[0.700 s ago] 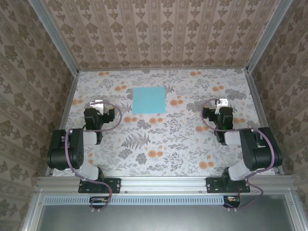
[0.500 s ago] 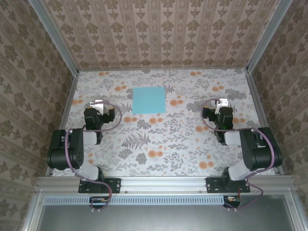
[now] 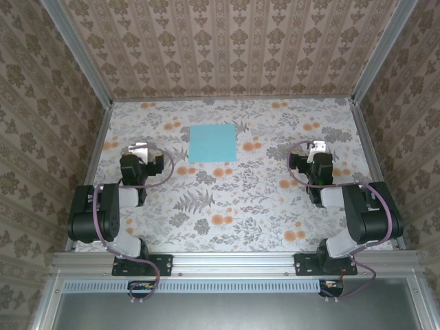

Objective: Fold a paper plane with a square sheet of paper (fold left side to right side)
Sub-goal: Move the square sheet of paper to the center of the table.

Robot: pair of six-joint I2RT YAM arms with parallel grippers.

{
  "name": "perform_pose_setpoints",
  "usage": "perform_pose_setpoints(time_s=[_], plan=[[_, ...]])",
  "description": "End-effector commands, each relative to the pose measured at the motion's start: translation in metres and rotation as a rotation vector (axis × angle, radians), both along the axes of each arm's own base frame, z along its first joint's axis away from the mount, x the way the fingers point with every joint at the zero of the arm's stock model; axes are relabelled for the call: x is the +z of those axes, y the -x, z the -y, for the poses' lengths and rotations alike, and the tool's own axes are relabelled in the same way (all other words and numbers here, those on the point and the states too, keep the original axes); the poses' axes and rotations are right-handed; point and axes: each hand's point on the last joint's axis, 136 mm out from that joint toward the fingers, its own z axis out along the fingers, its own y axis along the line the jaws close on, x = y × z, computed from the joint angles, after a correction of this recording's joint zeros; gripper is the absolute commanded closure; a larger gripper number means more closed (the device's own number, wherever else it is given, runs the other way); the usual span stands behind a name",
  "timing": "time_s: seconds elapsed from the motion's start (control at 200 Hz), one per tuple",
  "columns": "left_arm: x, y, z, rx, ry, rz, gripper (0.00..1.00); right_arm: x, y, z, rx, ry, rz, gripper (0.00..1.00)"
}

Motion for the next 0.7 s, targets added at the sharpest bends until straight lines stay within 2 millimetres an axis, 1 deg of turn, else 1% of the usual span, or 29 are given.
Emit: perform_pose_setpoints(time_s=[0.0,0.09,0.11,0.185,0.215,0.23,0.255,0.29,0.35,0.38,0.42,0.485,0.535,0.6,0.695], plan=[[0.008,0.0,-0.008,0.062,0.015,0.021,0.0,0.011,-0.003,0.003,-0.015,0.0,0.045,0.0],[0.021,0.007,-0.019,0.127,0.019,0.038,0.0,0.017,0.0,0.013,-0.078,-0.002,0.054,0.0],[0.027,0.009,-0.021,0.138,0.019,0.049,0.0,0.02,0.001,0.014,-0.088,-0.003,0.058,0.0],[0.044,0.018,-0.028,0.181,0.019,0.067,0.0,0.032,0.005,0.015,-0.091,0.001,0.059,0.0],[0.05,0.022,-0.031,0.203,0.026,0.066,0.0,0.031,0.006,0.016,-0.095,0.001,0.04,0.0],[0.053,0.023,-0.032,0.216,0.032,0.06,0.0,0.042,0.007,0.016,-0.099,-0.001,0.062,0.0],[0.061,0.025,-0.035,0.236,0.047,0.062,0.0,0.048,0.009,0.017,-0.101,-0.002,0.063,0.0],[0.064,0.03,-0.038,0.267,0.073,0.028,0.0,0.055,0.011,0.016,-0.099,-0.008,0.062,0.0],[0.078,0.035,-0.039,0.308,0.139,-0.01,0.0,0.069,0.016,0.016,-0.109,-0.039,0.066,0.0],[0.079,0.038,-0.039,0.325,0.173,-0.053,0.0,0.075,0.019,0.014,-0.113,-0.061,0.064,0.0],[0.079,0.042,-0.034,0.32,0.204,-0.119,0.0,0.081,0.022,0.013,-0.122,-0.097,0.049,0.0],[0.08,0.043,-0.02,0.282,0.229,-0.216,0.0,0.091,0.026,0.007,-0.12,-0.155,0.027,0.0],[0.076,0.045,-0.006,0.24,0.231,-0.283,0.0,0.096,0.028,-0.004,-0.089,-0.206,0.013,0.0],[0.074,0.046,0.016,0.166,0.21,-0.344,0.0,0.1,0.031,-0.02,-0.051,-0.254,0.005,0.0],[0.067,0.048,0.05,0.063,0.207,-0.425,0.03,0.1,0.035,-0.041,-0.008,-0.276,-0.037,0.0]])
